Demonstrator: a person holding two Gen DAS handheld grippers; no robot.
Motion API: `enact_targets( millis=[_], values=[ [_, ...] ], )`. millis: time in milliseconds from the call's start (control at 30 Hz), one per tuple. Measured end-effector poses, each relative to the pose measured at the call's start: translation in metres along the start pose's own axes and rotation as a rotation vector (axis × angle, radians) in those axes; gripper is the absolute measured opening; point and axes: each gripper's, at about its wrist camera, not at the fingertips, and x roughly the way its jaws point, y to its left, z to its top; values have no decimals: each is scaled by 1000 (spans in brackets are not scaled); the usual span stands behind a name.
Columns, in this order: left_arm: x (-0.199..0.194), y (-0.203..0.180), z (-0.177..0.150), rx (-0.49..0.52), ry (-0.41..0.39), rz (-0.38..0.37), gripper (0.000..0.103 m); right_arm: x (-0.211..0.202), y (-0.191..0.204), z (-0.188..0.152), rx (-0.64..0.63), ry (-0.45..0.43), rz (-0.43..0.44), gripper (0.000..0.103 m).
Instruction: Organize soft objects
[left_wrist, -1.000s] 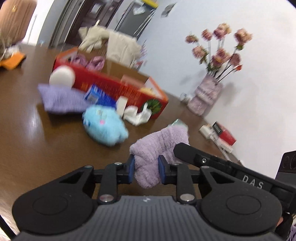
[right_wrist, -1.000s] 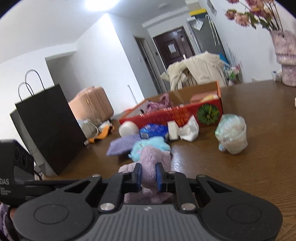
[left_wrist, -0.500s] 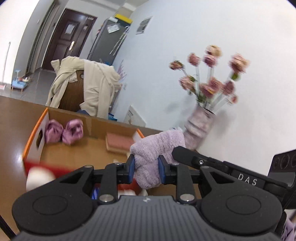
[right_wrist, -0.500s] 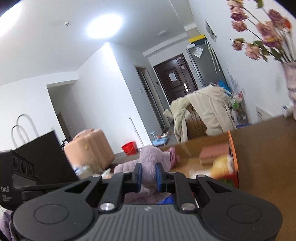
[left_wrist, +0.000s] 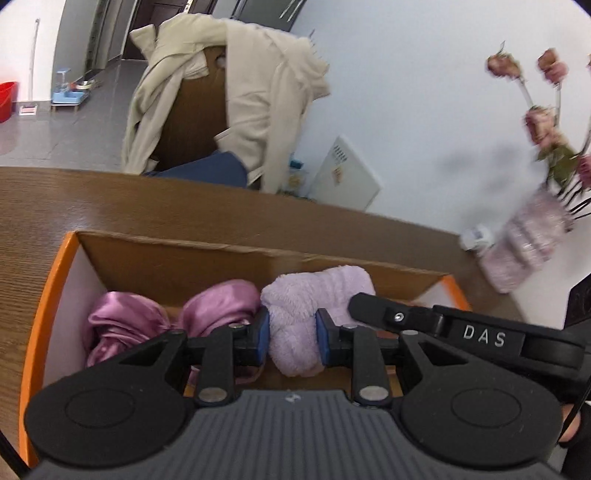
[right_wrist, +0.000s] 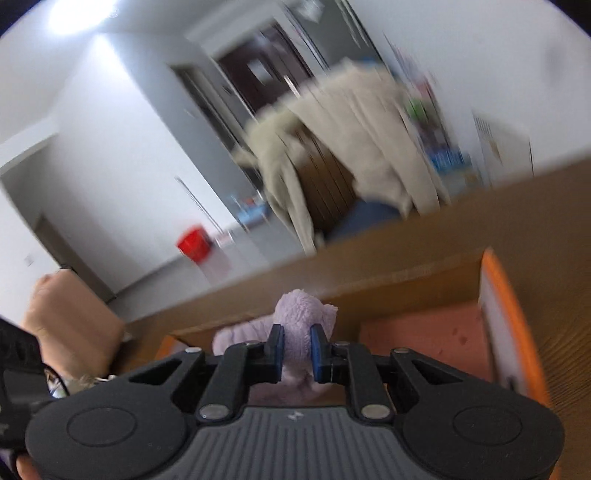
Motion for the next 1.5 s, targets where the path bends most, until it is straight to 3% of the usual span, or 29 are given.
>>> enact_targets(
  millis=[100,333,567,700,767,900,967,1067,1133,1167,1367,1500],
  values=[
    [5,7,-4,-20,16,-12,27,17,-5,-7,23,32,-13,15],
    [7,18,-7,-71,25,-80,38,23,-6,-11,45,86,-28,26],
    [8,20,-7,-89,17,-110,40,15,-7,-16,37,26,-22,30],
    [-10,11,-6,-52,-57,-64,45,6,-2,-15,14,-32,-43,39],
    [-35,3,-8,-11,-108,-54,59,-4,8,-15,-48,-62,-76,48],
    [-89,-17,-19,1,-200,-96,68,-51,23,-12,-42,-84,-61,64],
    [-104,-33,-33,54,-230,-135,75,-85,29,-17,-53,-105,-66,65],
    [-121,-56,-54,93,-234,-129,75,-156,29,-42,-51,-170,-87,71],
    [-140,-69,-72,105,-230,-109,75,-198,22,-66,-52,-219,-55,86],
    [-154,-75,-83,126,-237,-114,75,-215,21,-78,-52,-233,-62,86],
    [-253,-108,-156,239,-362,-21,84,-297,33,-141,-228,-310,-108,87],
    [-302,-107,-202,233,-428,79,86,-333,47,-181,-332,-329,-95,92]
  ],
)
